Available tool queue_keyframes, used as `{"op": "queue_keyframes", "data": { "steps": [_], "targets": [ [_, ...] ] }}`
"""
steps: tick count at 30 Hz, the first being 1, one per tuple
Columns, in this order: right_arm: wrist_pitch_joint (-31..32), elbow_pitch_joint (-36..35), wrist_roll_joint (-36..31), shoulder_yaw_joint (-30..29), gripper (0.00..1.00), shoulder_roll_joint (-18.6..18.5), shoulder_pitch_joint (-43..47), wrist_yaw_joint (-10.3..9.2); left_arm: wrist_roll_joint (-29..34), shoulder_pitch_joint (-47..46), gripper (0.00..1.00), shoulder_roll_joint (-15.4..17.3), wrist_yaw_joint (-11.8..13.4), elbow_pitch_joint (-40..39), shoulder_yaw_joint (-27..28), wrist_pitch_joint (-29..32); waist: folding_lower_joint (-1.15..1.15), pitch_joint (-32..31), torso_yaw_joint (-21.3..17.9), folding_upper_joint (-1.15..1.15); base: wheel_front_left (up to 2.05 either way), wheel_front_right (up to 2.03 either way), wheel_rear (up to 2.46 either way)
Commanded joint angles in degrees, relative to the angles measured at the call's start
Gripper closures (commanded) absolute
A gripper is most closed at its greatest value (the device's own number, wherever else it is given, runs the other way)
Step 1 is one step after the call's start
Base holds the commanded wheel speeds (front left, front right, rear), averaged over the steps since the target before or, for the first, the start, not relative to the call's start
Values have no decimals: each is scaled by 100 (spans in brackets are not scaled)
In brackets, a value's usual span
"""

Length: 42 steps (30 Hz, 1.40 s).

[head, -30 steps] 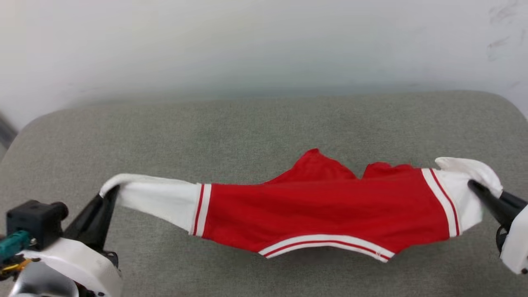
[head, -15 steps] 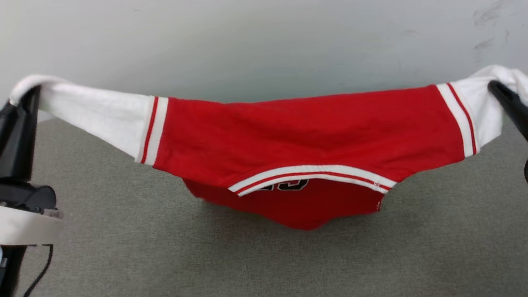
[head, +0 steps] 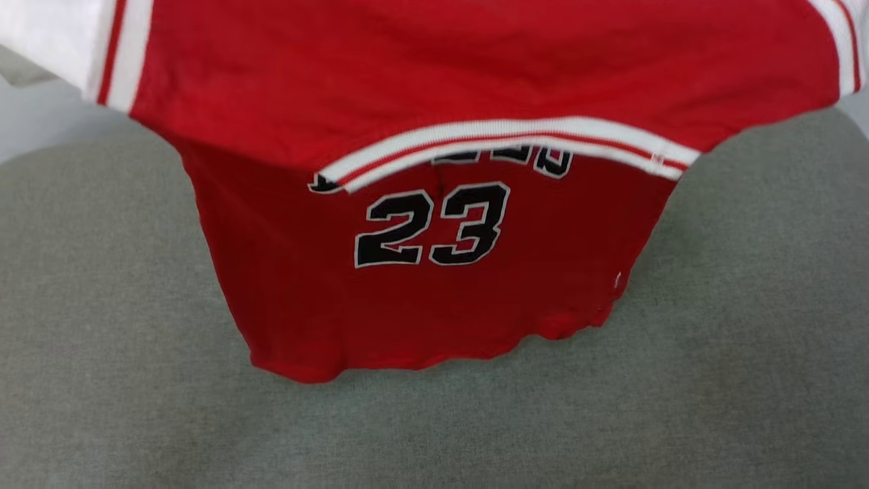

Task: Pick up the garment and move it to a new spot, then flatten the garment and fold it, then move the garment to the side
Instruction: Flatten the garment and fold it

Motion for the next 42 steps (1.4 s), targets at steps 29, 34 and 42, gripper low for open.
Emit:
{"op": "queue_keyframes", "data": {
  "steps": [29, 34, 42],
  "targets": [
    [-2940, 4123, -2175, 988, 100, 158, -5087, -6, 1414, -6643, 100, -2339, -2010, 5136, -1574, -58, 0, 3044, 309, 0, 0, 0, 0],
    [-3241, 4784, -2243, 1163, 100, 184, -4778, -5, 1363, -6237, 100, -2745, -2232, 5840, -1761, -301, 0, 3062, 450, 0, 0, 0, 0],
    [-3399, 5454, -1968, 1517, 100, 41, -3567, -5, 1486, -4654, 100, -3283, -2405, 6277, -1989, -464, 0, 2607, 584, 0, 0, 0, 0]
  ]
}}
